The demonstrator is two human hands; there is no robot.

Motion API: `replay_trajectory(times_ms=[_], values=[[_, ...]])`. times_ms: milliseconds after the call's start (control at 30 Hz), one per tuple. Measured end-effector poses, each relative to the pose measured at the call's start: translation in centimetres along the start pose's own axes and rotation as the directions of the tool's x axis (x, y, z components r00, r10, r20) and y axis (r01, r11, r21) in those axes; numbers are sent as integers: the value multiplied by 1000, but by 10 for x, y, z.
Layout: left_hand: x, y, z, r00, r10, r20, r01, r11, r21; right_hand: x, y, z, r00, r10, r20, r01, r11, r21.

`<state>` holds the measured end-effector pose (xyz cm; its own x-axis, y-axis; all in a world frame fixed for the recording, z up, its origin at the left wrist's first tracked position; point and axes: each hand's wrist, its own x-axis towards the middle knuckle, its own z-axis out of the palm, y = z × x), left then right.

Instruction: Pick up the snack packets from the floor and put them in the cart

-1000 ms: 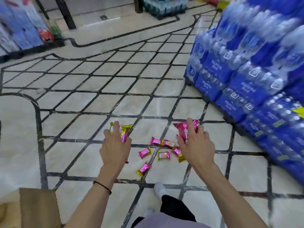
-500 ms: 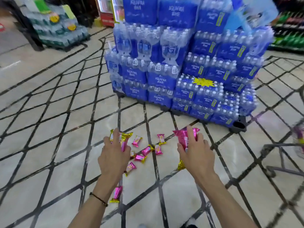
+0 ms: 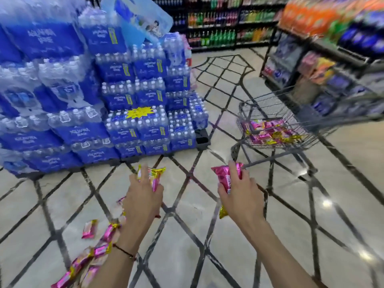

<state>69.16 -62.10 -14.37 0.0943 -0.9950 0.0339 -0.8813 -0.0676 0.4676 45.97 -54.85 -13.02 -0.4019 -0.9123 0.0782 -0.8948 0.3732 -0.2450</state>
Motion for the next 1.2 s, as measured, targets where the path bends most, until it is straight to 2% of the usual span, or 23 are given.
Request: replay_trajectory(times_ms=[167, 367, 500, 633, 700, 867, 1067, 1200], values=[[13, 103, 53, 988, 129, 89, -128, 992, -9, 36, 78, -13, 992, 120, -27, -120, 993, -1], [58, 190, 118, 952, 259, 161, -257, 966, -35, 93, 151, -11, 961, 271, -60, -271, 963, 6], [103, 246, 165, 936, 288, 204, -272, 957, -102, 142, 196, -2, 942, 334, -35, -335, 942, -20], [149, 305, 205, 906, 341, 251, -316, 939, -134, 208, 232, -3, 926, 378, 3, -377, 924, -64], [170, 335, 221, 896, 335, 291, -309, 942, -132, 243, 244, -8, 913, 407, 10, -406, 913, -27], [222, 405, 255, 848, 442, 294, -427, 897, -118, 322, 276, -13, 888, 459, -22, -458, 888, 37], [276, 474, 295, 842, 454, 291, -446, 890, -96, 392, 329, -2, 861, 508, -2, -506, 859, 79], [299, 516, 339, 850, 431, 304, -433, 899, -64, 445, 373, 15, 882, 468, 47, -470, 879, 79]])
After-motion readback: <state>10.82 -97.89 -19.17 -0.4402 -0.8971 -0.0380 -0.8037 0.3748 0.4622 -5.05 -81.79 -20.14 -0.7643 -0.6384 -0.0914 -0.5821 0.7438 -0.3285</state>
